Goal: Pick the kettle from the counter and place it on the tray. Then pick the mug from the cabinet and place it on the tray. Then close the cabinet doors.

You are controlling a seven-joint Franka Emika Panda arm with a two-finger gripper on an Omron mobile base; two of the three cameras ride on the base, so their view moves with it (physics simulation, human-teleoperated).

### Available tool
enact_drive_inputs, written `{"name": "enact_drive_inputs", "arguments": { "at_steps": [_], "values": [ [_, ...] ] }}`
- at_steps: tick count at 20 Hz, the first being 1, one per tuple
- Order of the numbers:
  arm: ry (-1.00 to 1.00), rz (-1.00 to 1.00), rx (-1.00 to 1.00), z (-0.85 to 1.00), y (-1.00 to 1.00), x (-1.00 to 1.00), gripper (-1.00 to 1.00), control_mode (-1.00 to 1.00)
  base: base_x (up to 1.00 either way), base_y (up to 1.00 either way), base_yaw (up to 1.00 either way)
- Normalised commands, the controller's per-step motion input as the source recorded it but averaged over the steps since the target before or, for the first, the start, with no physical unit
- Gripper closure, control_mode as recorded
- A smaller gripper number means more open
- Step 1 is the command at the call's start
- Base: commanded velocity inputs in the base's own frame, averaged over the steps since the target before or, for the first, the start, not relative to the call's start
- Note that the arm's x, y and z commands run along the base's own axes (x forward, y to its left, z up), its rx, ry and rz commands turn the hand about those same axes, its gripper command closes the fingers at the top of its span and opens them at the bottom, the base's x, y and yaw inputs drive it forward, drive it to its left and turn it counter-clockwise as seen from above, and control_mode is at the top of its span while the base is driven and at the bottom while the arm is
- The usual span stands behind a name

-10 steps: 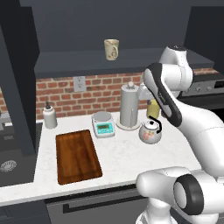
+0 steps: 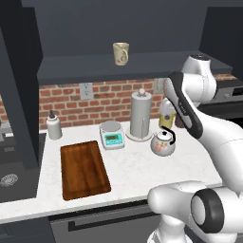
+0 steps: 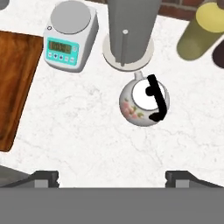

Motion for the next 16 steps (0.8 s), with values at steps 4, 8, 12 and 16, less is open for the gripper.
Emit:
{"name": "enact_drive_inputs", "arguments": {
  "at_steps": [4,8,12,16],
  "values": [
    [0.03,0.1,-0.03,-0.26,-0.51,-0.14,-1.0,-1.0,0.0,0.0,0.0],
    [0.02,0.0,0.0,-0.07,-0.18,0.02,-1.0,-1.0,0.0,0.0,0.0],
    [-0.01,0.0,0.06,-0.2,-0.08,0.06,-1.0,-1.0,0.0,0.0,0.0],
    [-0.07,0.0,0.15,-0.43,0.0,0.23,-1.0,-1.0,0.0,0.0,0.0]
  ]
}}
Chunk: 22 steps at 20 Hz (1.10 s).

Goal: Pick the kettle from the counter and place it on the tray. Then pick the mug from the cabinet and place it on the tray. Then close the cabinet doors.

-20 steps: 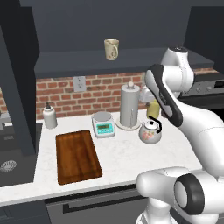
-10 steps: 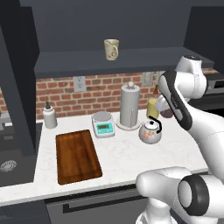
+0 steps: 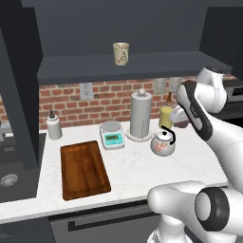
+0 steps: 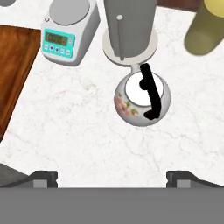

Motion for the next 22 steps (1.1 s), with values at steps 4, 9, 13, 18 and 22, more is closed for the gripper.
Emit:
{"name": "enact_drive_inputs", "arguments": {
  "at_steps": [4,9,13,18,22],
  "values": [
    [0.0,0.0,0.09,-0.52,-0.09,0.49,-1.0,-1.0,0.0,0.0,0.0],
    [0.01,0.0,0.04,-0.35,-0.19,0.54,-1.0,-1.0,0.0,0.0,0.0],
    [0.02,0.0,0.03,-0.19,-0.23,0.44,-1.0,-1.0,0.0,0.0,0.0],
    [0.0,0.0,0.01,-0.19,-0.12,0.25,-1.0,-1.0,0.0,0.0,0.0],
    [0.0,0.0,0.0,-0.31,-0.02,0.19,-1.0,-1.0,0.0,0.0,0.0]
  ]
}}
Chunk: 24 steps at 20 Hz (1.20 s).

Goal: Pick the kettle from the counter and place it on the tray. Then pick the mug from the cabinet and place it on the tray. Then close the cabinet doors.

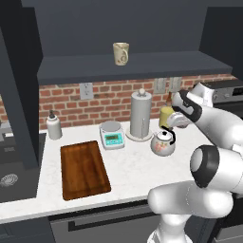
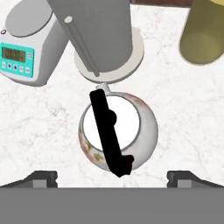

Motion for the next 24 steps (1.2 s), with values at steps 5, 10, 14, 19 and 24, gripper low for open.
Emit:
{"name": "enact_drive_inputs", "arguments": {
  "at_steps": [5,10,14,19,24],
  "values": [
    [0.0,0.0,0.0,-0.32,0.0,0.06,-1.0,-1.0,0.0,0.0,0.0],
    [0.0,0.0,0.0,-0.22,0.0,0.07,-1.0,-1.0,0.0,0.0,0.0],
    [0.0,0.0,0.0,-0.22,0.0,0.01,-1.0,-1.0,0.0,0.0,0.0],
    [0.0,0.0,0.0,-0.26,0.01,0.03,-1.0,-1.0,0.0,0.0,0.0],
    [0.01,0.0,0.0,-0.19,0.01,0.06,1.0,-1.0,0.0,0.0,0.0]
  ]
}}
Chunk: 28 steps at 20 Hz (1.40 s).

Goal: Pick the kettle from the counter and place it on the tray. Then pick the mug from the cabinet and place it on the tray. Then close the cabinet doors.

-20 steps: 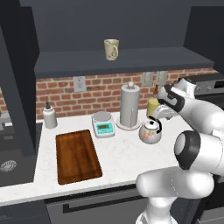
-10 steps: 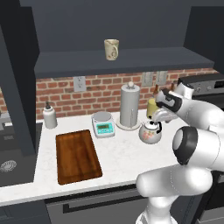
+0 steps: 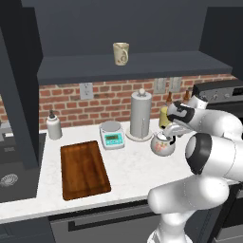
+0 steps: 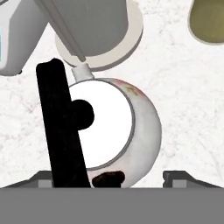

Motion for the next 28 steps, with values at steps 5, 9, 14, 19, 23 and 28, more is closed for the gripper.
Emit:
{"name": "enact_drive_inputs", "arguments": {
  "at_steps": [5,9,14,19,23,28],
  "values": [
    [0.0,0.0,0.0,0.0,0.0,0.0,1.0,-1.0,0.0,0.0,0.0],
    [0.0,0.0,-0.02,0.0,0.05,0.0,1.0,-1.0,0.0,0.0,0.0],
    [0.0,0.06,0.0,0.0,0.25,-0.3,1.0,-1.0,0.0,0.0,0.0],
    [-0.08,0.09,0.0,0.0,0.41,-0.54,1.0,-1.0,0.0,0.0,0.0],
    [-0.08,0.08,0.0,0.03,0.46,-0.48,1.0,-1.0,0.0,0.0,0.0],
    [0.0,0.08,0.0,0.27,0.5,-0.12,1.0,-1.0,0.0,0.0,0.0]
  ]
}}
